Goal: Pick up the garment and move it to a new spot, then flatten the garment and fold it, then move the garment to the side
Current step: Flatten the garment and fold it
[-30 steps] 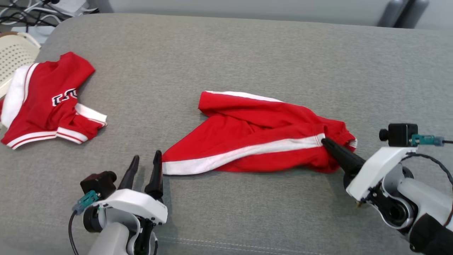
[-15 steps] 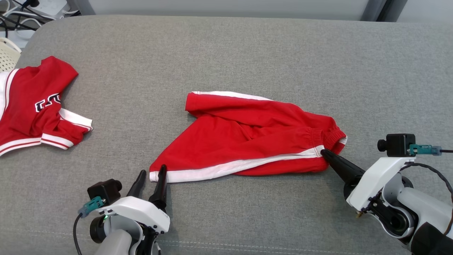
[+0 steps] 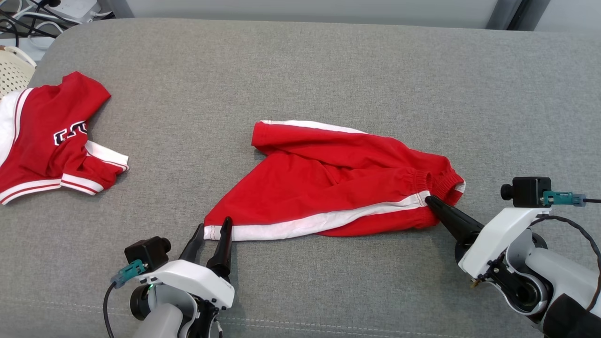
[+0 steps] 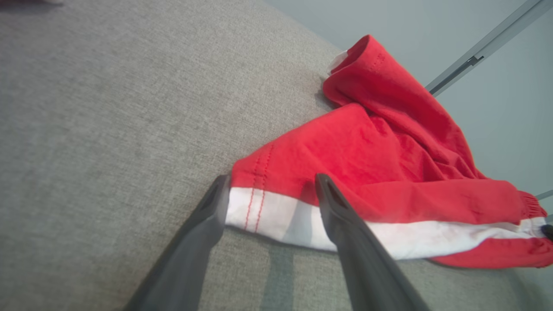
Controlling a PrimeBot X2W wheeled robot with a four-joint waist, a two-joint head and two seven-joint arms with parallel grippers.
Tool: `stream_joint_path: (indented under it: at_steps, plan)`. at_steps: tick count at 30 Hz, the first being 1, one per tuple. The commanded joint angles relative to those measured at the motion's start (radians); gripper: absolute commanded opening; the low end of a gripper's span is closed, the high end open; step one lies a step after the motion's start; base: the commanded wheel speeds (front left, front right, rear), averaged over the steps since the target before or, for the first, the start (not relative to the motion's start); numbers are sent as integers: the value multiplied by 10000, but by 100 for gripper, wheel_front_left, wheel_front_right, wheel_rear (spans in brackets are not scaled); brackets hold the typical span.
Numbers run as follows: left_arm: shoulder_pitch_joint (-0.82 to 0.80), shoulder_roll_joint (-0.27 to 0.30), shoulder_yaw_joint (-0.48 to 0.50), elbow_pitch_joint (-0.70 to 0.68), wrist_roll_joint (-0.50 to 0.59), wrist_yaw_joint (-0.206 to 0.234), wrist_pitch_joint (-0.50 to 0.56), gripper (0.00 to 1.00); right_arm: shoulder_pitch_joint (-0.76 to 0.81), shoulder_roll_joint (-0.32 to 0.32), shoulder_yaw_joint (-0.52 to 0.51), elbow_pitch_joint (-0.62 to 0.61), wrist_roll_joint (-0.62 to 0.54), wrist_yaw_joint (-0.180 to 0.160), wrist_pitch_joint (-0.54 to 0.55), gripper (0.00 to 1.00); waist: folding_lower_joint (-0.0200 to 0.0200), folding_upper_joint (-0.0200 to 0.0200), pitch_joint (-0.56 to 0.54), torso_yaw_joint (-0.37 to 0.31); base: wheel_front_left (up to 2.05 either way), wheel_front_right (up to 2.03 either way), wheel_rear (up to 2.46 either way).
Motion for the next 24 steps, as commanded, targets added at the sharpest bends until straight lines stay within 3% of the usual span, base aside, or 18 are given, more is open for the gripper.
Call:
stream_joint_path:
  at_steps: [1, 13, 15, 16, 19, 21, 24]
  plan:
    - [-94, 189, 250, -179, -23, -71, -61, 100, 100, -117, -2, -60, 8, 2, -159, 0, 0, 0, -2, -4, 0, 0, 0]
    - [-110, 459, 211, 349, 298, -72, -61, 100, 70, -56, 69, 1, 40, 2, -221, 0, 0, 0, -158, -10, 0, 0, 0]
    - [-141, 486, 145, 460, 342, -72, -61, 80, 49, -27, 89, -7, 41, 2, -220, 0, 0, 0, -169, -21, 0, 0, 0]
    - [-156, 490, 130, 506, 344, -72, -61, 81, 36, -16, 99, -13, 38, 2, -218, 0, 0, 0, -174, -28, 0, 0, 0]
    - [-229, 516, 15, 657, 405, -72, -61, 100, -11, 12, 127, -45, 30, 2, -214, 0, 0, 0, -175, -57, 0, 0, 0]
    - [-282, 523, -84, 734, 422, -72, -61, 100, -39, 23, 141, -74, 30, 2, -215, 0, 0, 0, -167, -77, 0, 0, 0]
    - [-371, 530, -203, 845, 362, -72, -61, 89, -55, 26, 158, -119, 62, 2, -203, 0, 0, 0, -167, -105, 0, 0, 0]
